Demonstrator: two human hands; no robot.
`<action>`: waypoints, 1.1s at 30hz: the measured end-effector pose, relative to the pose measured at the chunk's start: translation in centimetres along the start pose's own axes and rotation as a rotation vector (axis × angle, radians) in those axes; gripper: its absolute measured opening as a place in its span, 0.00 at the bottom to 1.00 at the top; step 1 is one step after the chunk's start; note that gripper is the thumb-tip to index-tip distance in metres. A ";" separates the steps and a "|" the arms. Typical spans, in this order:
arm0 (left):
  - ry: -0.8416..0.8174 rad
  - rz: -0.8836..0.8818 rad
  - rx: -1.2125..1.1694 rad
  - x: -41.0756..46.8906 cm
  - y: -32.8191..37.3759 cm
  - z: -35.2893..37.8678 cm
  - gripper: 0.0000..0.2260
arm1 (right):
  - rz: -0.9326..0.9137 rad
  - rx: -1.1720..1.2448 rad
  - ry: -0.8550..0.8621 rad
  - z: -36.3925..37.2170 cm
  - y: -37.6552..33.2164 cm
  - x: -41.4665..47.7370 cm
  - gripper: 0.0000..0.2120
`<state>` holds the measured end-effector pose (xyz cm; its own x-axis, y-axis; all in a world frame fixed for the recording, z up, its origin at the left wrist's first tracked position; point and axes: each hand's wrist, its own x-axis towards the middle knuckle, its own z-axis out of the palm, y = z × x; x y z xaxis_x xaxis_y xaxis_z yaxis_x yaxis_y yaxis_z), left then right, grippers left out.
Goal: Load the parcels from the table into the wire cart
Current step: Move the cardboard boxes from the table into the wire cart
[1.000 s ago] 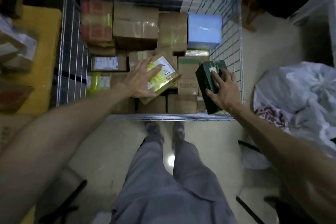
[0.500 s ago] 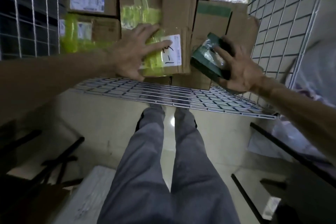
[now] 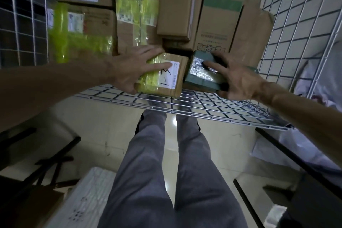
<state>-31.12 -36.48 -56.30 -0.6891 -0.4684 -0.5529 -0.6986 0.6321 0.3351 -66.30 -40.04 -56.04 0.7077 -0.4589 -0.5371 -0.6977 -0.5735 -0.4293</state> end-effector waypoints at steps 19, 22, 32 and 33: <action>-0.064 -0.078 -0.050 3.3 -3.0 4.0 0.64 | -0.009 -0.016 -0.036 5.5 2.6 1.5 0.48; -0.141 -0.119 0.012 3.5 -3.2 3.9 0.62 | -0.027 -0.040 -0.044 6.0 2.7 2.2 0.48; -0.063 -0.040 0.038 3.8 -4.7 4.6 0.60 | -0.030 -0.085 -0.058 6.8 2.2 3.6 0.48; -0.086 -0.050 0.014 3.9 -4.7 5.0 0.59 | -0.027 -0.078 -0.060 6.9 2.1 3.7 0.48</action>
<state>-29.57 -38.18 -63.80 -0.6341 -0.4453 -0.6322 -0.7286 0.6180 0.2954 -65.91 -38.27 -63.96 0.7164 -0.4023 -0.5700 -0.6663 -0.6370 -0.3877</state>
